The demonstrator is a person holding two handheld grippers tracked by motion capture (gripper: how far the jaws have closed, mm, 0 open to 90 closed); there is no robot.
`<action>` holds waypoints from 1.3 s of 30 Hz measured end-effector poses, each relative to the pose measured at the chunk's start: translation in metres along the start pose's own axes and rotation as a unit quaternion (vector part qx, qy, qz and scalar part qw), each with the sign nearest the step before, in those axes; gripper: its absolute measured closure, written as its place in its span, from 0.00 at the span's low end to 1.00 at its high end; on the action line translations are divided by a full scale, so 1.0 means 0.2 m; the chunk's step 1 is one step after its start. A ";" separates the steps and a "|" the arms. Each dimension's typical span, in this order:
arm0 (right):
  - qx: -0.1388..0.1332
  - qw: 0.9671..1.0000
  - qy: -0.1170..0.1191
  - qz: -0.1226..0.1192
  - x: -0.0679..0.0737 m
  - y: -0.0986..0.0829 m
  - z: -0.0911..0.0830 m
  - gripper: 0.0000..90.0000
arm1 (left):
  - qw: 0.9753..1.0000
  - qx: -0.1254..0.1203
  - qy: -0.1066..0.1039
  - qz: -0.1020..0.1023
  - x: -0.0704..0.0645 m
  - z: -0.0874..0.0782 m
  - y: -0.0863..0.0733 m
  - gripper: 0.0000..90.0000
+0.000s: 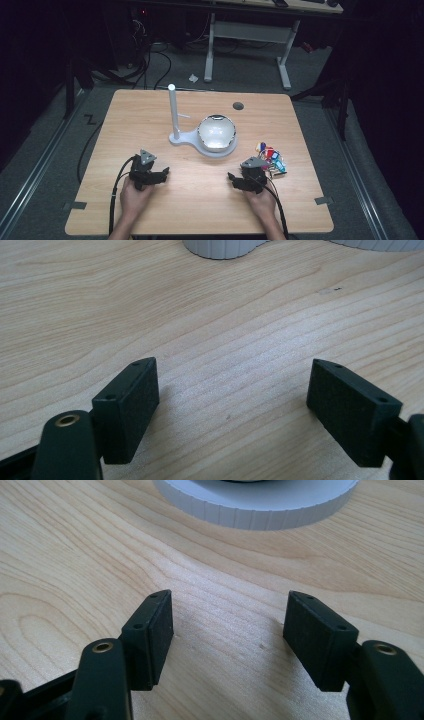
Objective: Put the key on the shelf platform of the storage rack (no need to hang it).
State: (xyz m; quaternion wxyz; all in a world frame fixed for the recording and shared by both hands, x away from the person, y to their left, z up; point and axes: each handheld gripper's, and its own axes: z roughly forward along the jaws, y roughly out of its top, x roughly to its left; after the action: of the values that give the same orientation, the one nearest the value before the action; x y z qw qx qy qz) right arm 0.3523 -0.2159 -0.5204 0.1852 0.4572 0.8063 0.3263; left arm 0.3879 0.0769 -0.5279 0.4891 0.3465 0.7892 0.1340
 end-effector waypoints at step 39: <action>0.009 0.999 -0.022 0.022 0.00 0.00 -0.01 0.39 | 1.000 0.001 -0.001 0.001 0.00 0.00 0.00 0.24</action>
State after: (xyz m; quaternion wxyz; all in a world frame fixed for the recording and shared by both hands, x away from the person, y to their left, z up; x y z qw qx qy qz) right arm 0.3512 -0.2158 -0.5189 0.1917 0.4831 0.7948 0.3131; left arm 0.3882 0.0769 -0.5279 0.4896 0.3479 0.7883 0.1336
